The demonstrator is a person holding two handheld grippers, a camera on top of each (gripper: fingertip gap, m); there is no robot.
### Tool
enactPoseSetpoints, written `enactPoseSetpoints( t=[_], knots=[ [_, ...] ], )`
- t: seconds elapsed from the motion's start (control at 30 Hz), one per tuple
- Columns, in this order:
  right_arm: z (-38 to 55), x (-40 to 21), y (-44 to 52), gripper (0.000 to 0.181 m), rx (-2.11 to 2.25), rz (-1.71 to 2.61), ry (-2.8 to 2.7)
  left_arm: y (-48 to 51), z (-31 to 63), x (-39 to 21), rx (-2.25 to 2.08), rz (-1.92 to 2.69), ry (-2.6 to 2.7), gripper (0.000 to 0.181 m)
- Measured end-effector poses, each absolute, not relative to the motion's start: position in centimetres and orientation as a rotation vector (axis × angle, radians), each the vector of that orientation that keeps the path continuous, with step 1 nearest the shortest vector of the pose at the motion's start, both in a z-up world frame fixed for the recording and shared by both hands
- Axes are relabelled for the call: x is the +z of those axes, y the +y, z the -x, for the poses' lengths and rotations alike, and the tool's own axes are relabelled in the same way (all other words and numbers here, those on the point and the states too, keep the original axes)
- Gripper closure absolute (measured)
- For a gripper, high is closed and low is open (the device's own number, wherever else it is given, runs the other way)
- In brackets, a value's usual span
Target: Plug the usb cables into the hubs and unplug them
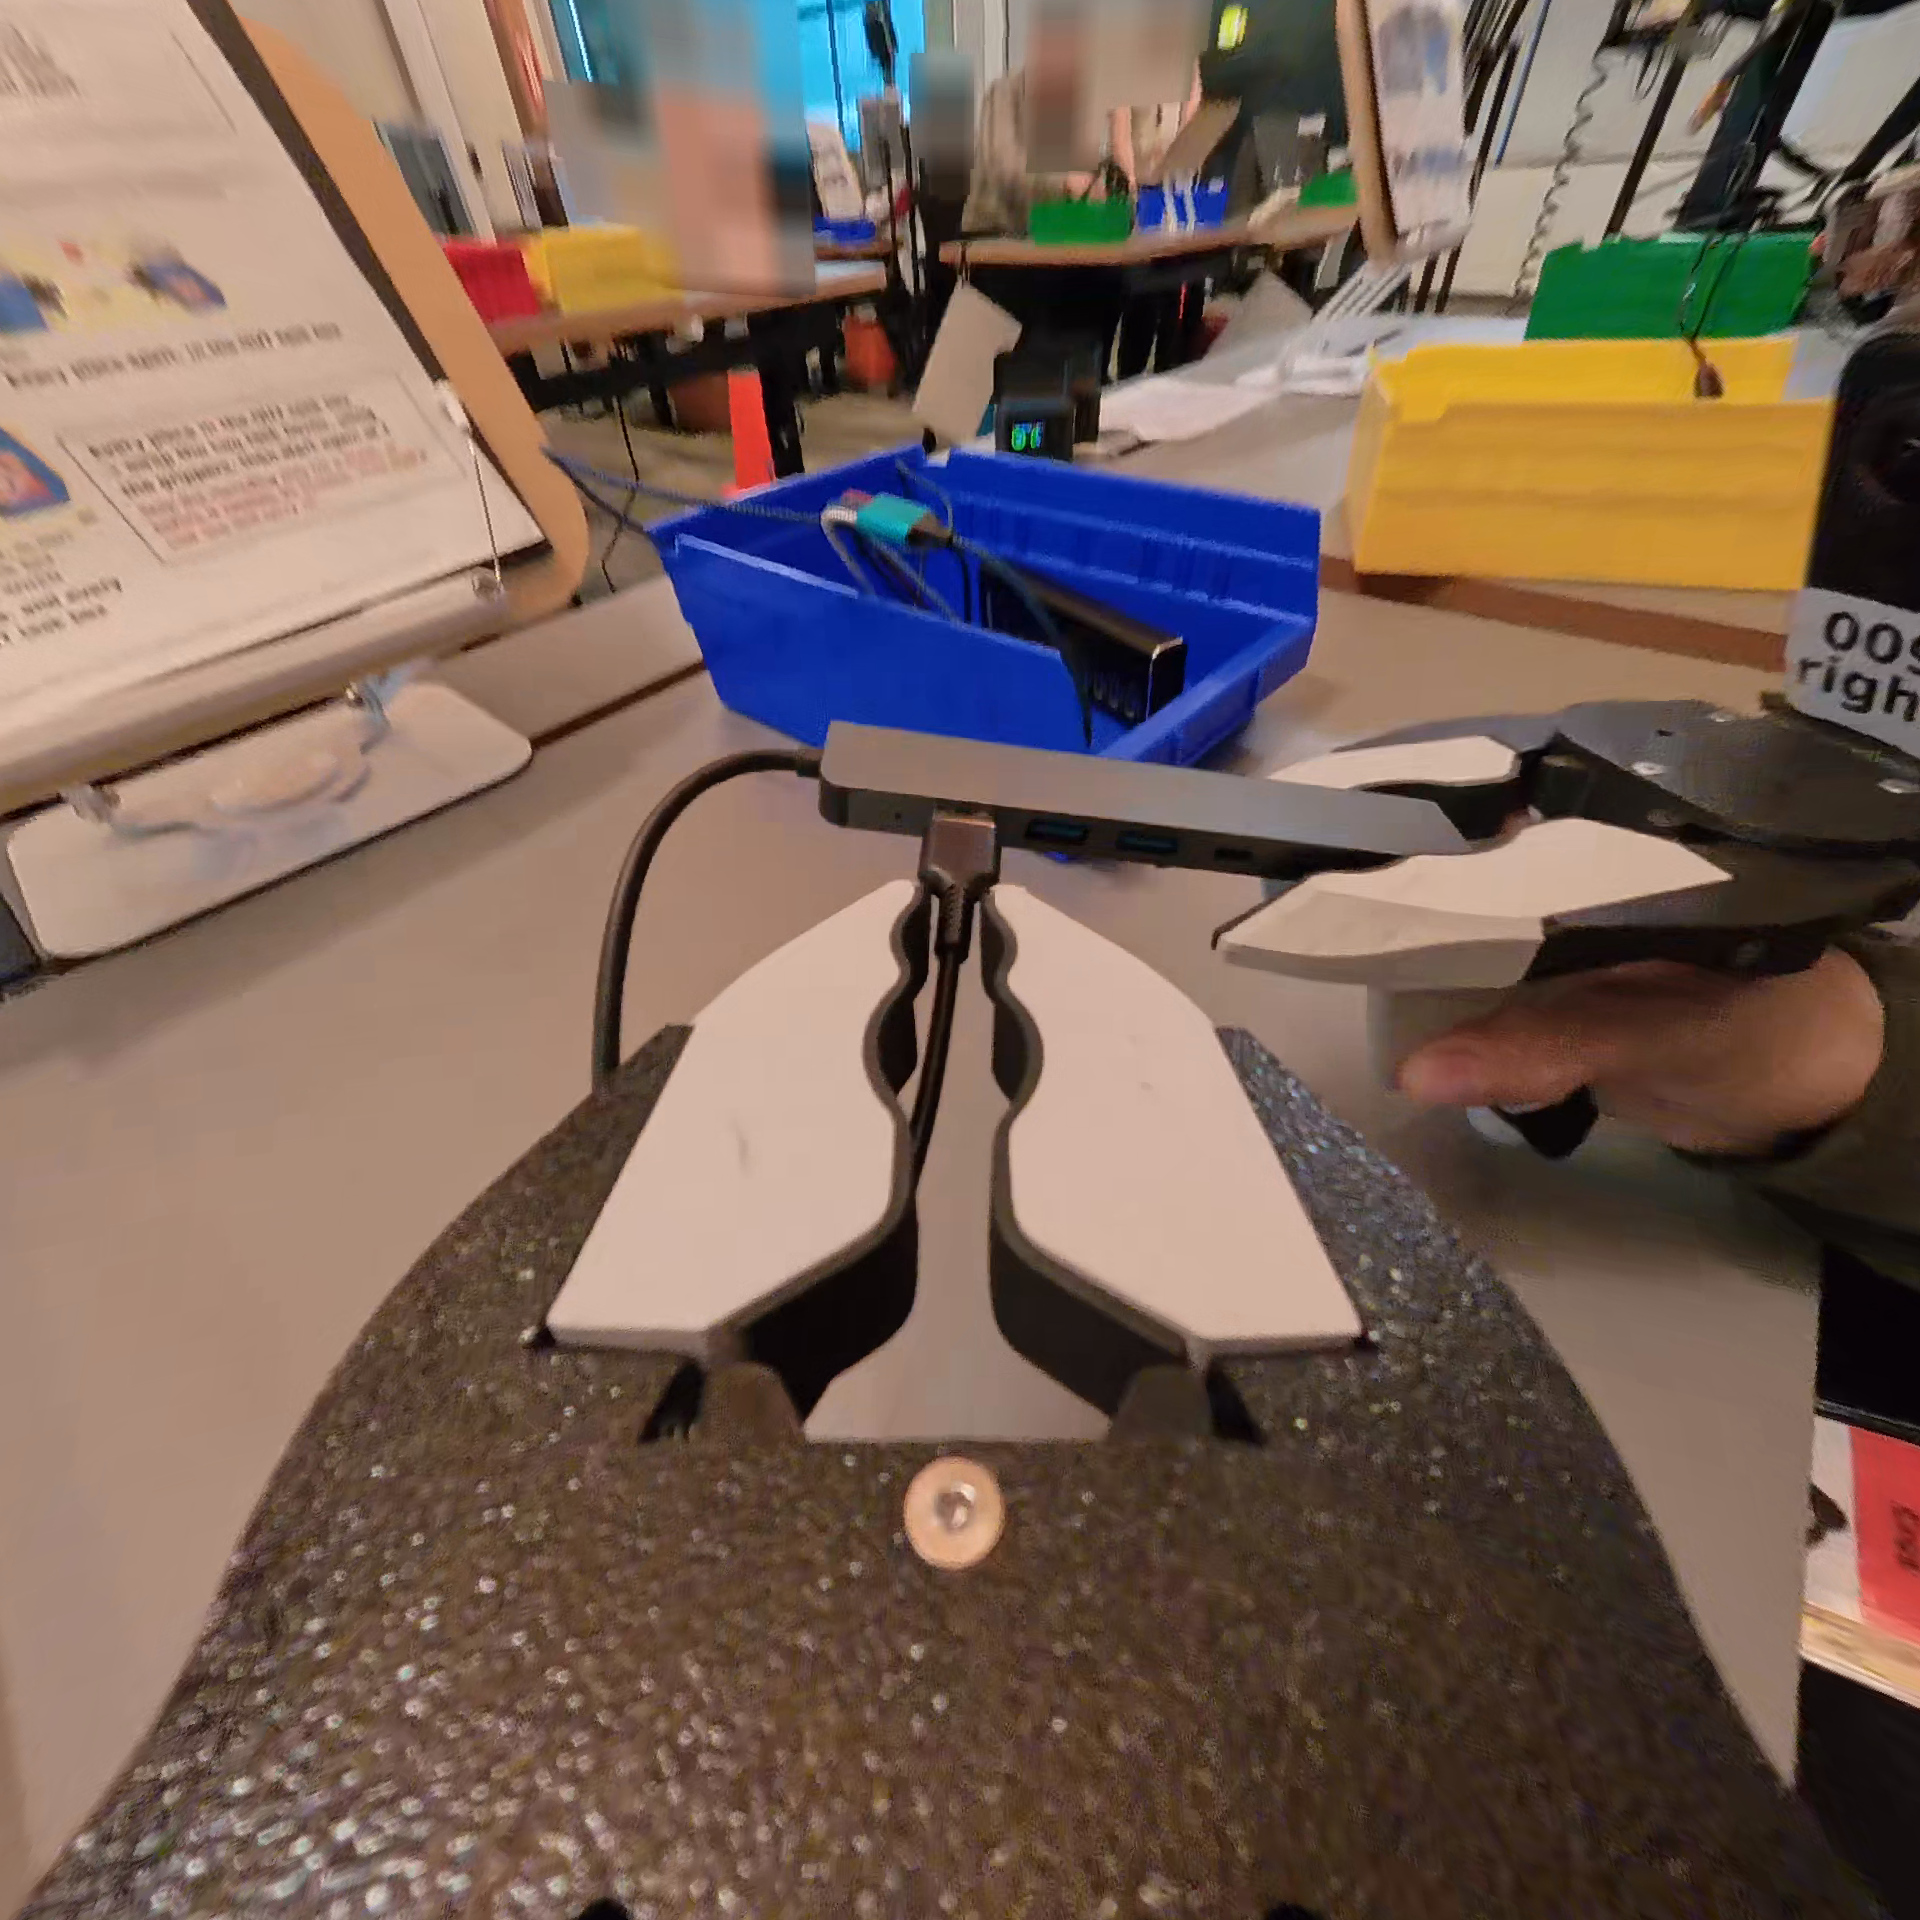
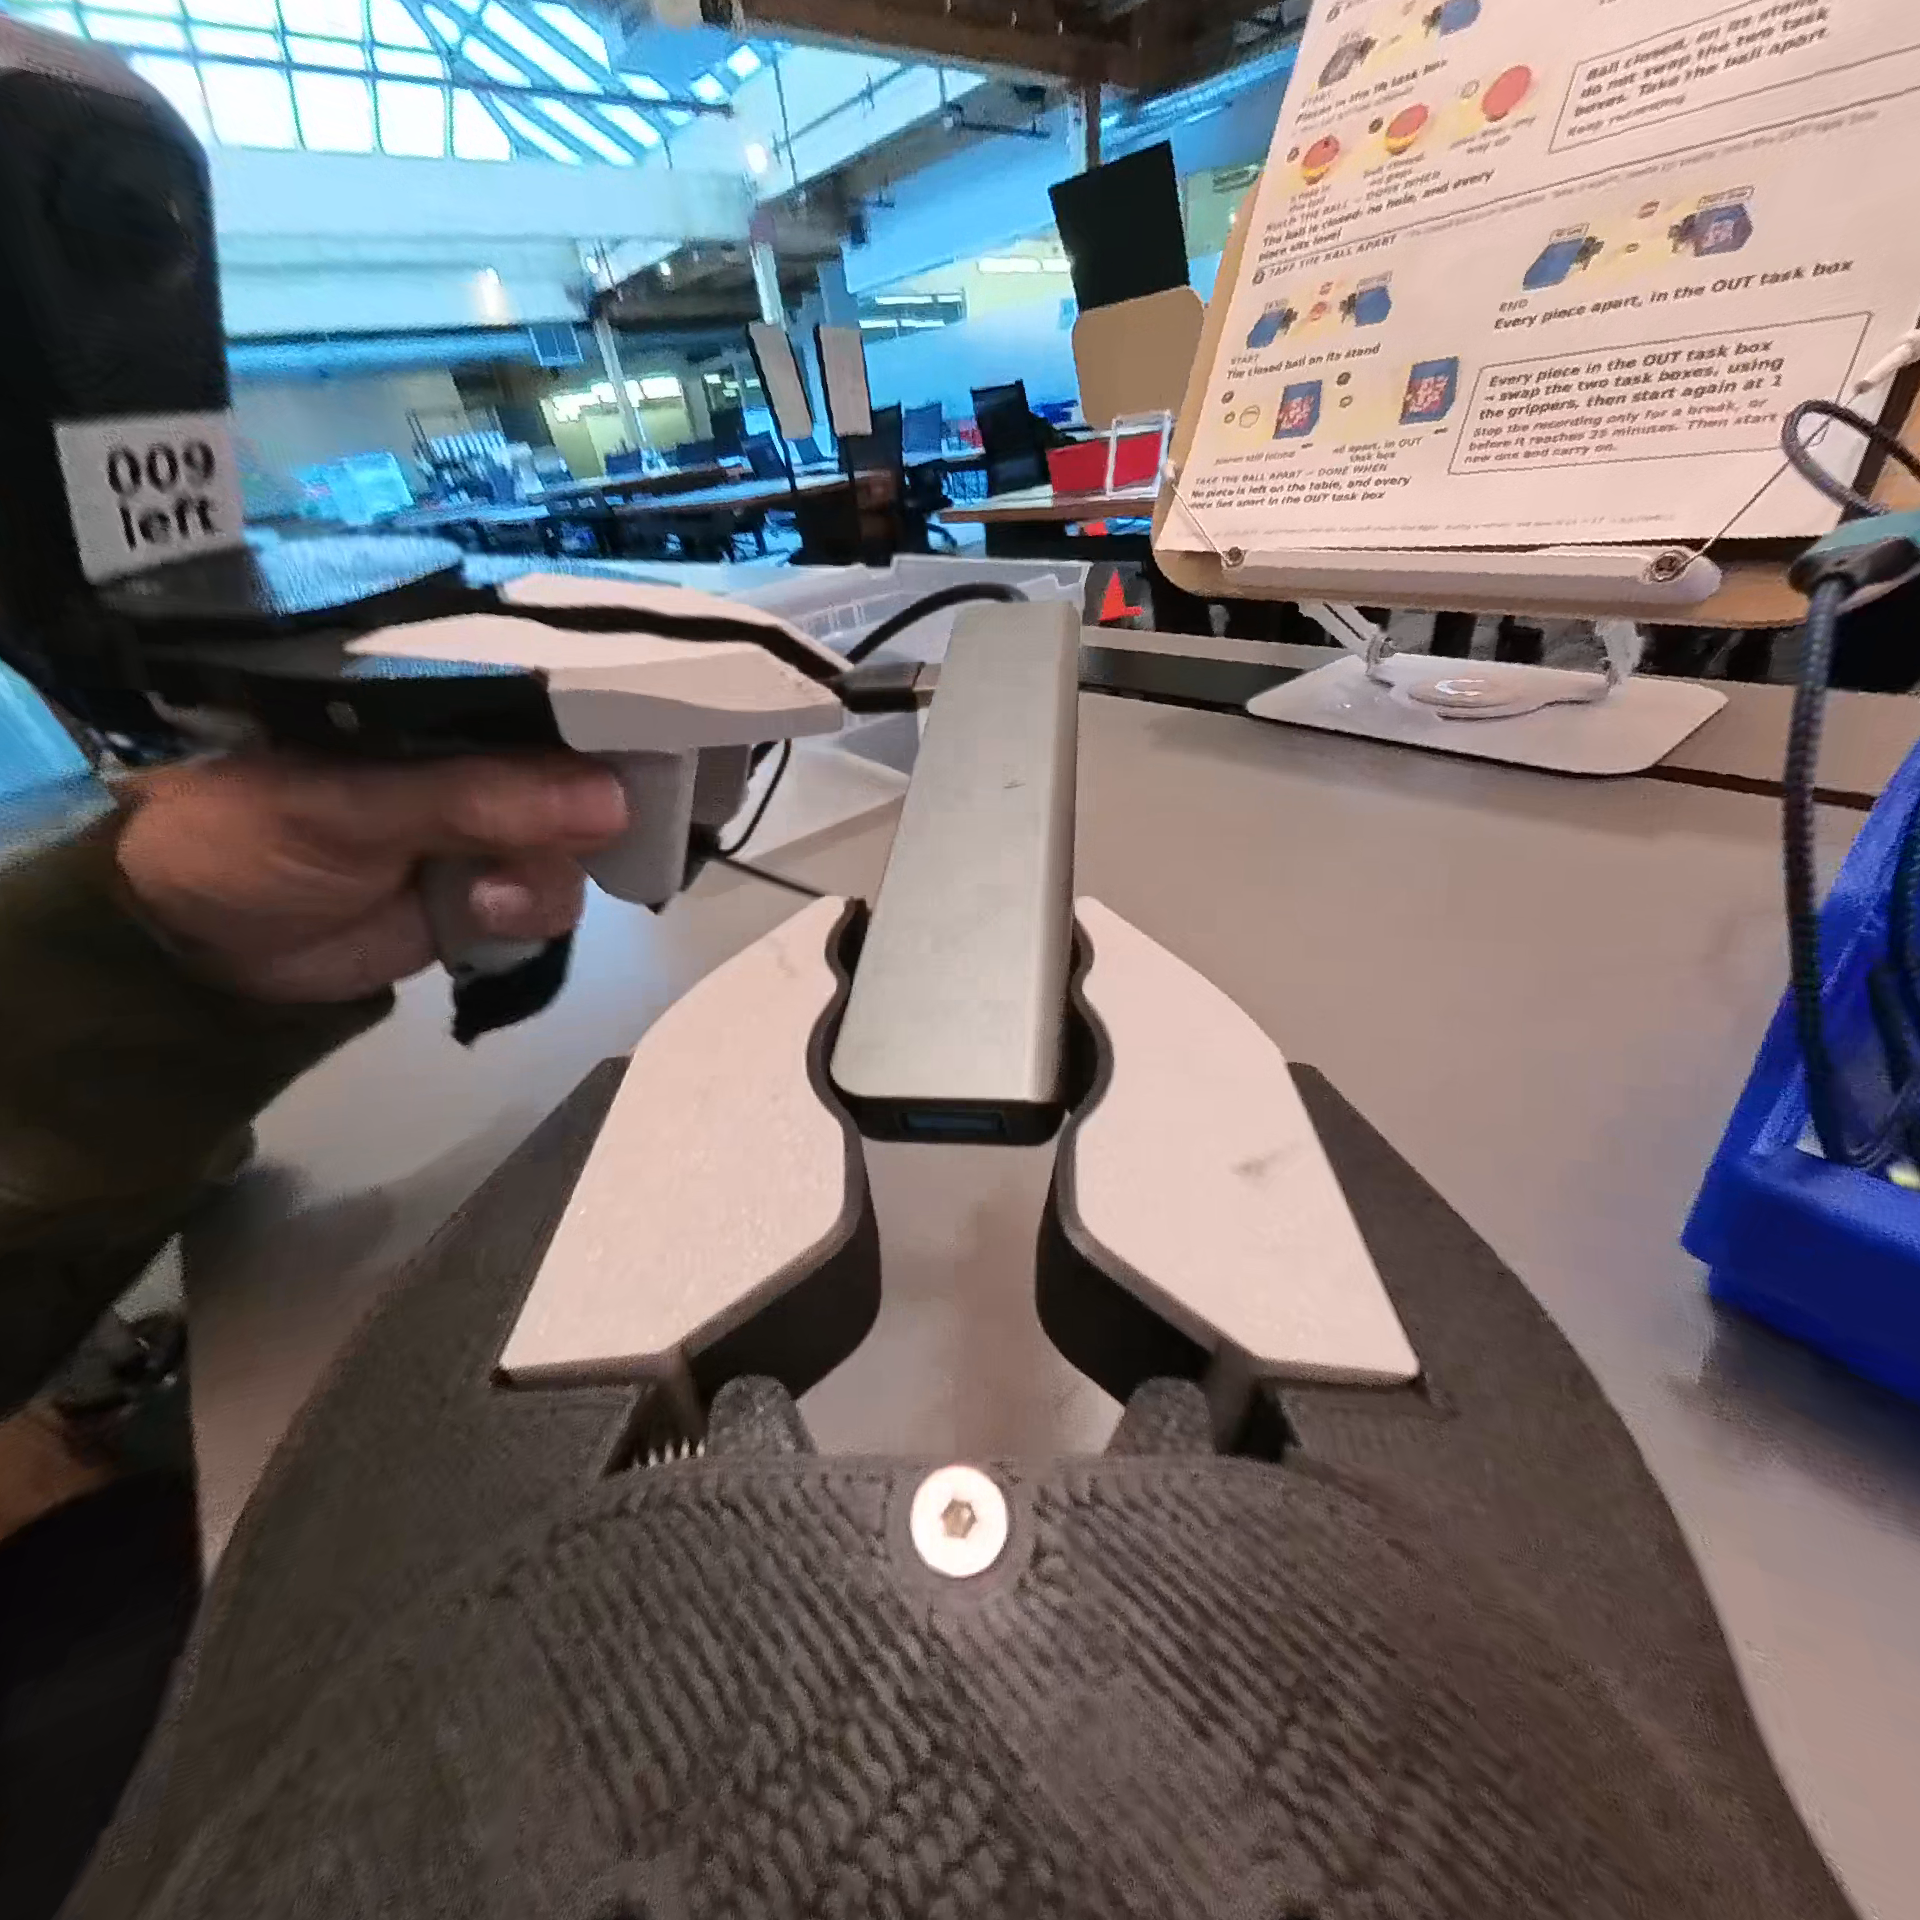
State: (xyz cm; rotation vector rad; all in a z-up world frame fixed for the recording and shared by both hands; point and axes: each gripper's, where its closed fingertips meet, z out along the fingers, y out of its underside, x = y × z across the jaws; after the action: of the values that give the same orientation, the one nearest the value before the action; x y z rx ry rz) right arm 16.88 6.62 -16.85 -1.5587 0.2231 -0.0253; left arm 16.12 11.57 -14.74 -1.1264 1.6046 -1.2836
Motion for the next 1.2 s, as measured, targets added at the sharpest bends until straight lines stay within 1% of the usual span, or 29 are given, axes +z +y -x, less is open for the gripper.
enactPoseSetpoints(
  t=[0.33, 0.43, 0.5, 0.53, 0.57, 0.7, 0.8, 0.9, 0.97, 1.03, 1.2],
  knots=[
    [-16.9, -16.1, 6.4, 0.147, -0.010, 1.531, 0.234, 11.4, -16.2, -13.7, -1.175, 0.912, 1.510, 0.171],
    [-16.8, -16.0, 6.4, 0.147, -0.001, 1.528, 0.227, 11.2, -16.1, -13.5, -1.194, 0.897, 1.504, 0.169],
    [-16.3, -16.0, 6.6, 0.146, 0.018, 1.534, 0.202, 10.9, -16.1, -13.7, -1.228, 0.896, 1.525, 0.160],
    [-16.1, -16.0, 6.7, 0.147, 0.009, 1.538, 0.191, 10.9, -16.2, -13.9, -1.228, 0.907, 1.533, 0.161],
    [-16.0, -16.1, 6.7, 0.147, -0.010, 1.545, 0.191, 11.2, -16.3, -14.0, -1.202, 0.924, 1.526, 0.167],
    [-16.0, -15.9, 6.7, 0.147, -0.011, 1.540, 0.200, 11.2, -16.2, -13.8, -1.161, 0.896, 1.512, 0.167],
    [-16.4, -15.7, 6.5, 0.147, -0.019, 1.531, 0.216, 11.1, -16.2, -13.7, -1.181, 0.902, 1.513, 0.160],
    [-16.7, -15.7, 6.3, 0.147, -0.026, 1.525, 0.223, 11.0, -16.2, -13.6, -1.174, 0.904, 1.513, 0.159],
    [-16.9, -15.7, 6.3, 0.147, -0.037, 1.523, 0.228, 11.0, -16.2, -13.7, -1.165, 0.914, 1.520, 0.161],
    [-16.9, -15.7, 6.3, 0.147, -0.038, 1.526, 0.225, 11.1, -16.1, -13.7, -1.164, 0.916, 1.517, 0.169],
    [-16.6, -16.1, 6.4, 0.147, -0.021, 1.530, 0.191, 11.3, -16.0, -13.6, -1.120, 0.908, 1.512, 0.172]
  ],
)
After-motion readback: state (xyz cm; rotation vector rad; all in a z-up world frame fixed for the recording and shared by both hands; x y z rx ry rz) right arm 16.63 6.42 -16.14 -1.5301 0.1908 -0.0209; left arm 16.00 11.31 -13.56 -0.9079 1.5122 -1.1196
